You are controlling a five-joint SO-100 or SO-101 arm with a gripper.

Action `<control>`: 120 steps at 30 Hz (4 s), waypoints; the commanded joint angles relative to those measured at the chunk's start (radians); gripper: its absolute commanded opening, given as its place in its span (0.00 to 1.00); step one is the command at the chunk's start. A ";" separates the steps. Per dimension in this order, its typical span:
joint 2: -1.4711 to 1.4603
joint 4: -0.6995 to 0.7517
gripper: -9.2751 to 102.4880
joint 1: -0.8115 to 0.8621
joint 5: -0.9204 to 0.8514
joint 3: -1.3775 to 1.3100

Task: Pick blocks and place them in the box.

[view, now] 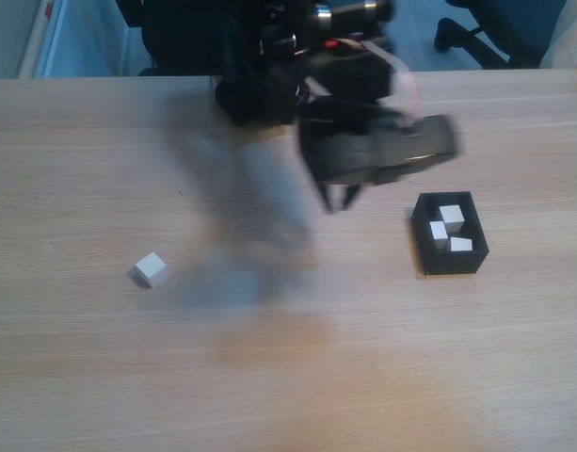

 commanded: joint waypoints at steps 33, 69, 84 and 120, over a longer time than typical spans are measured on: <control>-0.063 -0.597 0.21 0.644 0.054 0.321; -0.342 -0.672 0.26 0.709 0.012 0.155; -0.388 -0.707 0.23 0.695 0.011 0.153; 0.160 -0.354 0.08 0.285 0.055 0.250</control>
